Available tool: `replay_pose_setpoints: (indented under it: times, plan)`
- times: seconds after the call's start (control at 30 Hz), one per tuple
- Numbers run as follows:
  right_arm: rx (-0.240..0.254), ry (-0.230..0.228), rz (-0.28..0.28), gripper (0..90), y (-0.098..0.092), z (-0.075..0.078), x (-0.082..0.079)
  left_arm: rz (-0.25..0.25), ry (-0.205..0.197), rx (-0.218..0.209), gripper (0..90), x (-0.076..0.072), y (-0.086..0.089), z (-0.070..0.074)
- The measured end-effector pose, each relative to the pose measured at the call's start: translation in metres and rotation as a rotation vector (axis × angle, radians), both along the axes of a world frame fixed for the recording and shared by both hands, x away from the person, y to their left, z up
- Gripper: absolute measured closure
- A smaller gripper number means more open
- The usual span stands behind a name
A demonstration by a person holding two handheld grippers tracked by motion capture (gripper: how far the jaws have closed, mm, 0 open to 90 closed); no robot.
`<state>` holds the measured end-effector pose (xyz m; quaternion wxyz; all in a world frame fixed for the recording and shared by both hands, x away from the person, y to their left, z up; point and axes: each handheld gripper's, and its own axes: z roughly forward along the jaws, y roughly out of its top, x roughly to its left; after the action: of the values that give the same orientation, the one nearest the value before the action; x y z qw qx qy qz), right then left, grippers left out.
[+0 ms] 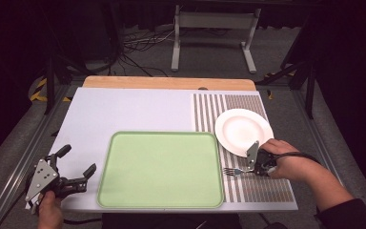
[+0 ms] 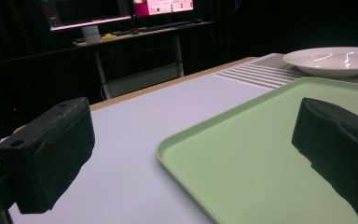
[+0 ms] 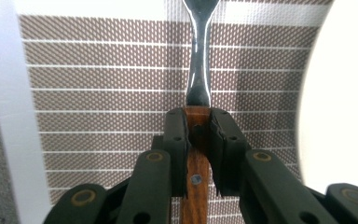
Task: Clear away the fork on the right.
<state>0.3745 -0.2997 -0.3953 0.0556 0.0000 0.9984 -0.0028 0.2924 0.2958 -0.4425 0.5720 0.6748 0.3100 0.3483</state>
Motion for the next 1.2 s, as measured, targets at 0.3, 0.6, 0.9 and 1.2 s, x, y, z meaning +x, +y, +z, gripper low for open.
replay_pose_setpoints:
  times: [0.3,0.6,0.9,1.2]
  plan:
    - [0.048,-0.045,-0.003,78.0,0.003,0.025,-0.001,-0.001,0.001,-0.003,0.0,0.000,0.000,0.000]
    - [0.106,-0.101,0.021,78.0,0.015,0.052,-0.005,-0.001,-0.002,-0.004,0.0,0.000,0.000,0.000]
    - [0.124,-0.110,0.045,78.0,0.031,0.062,-0.003,0.002,-0.008,-0.003,0.0,0.000,0.001,0.000]
    - [0.153,-0.117,0.054,78.0,0.061,0.070,0.000,-0.001,-0.007,-0.004,0.0,0.000,0.001,0.000]
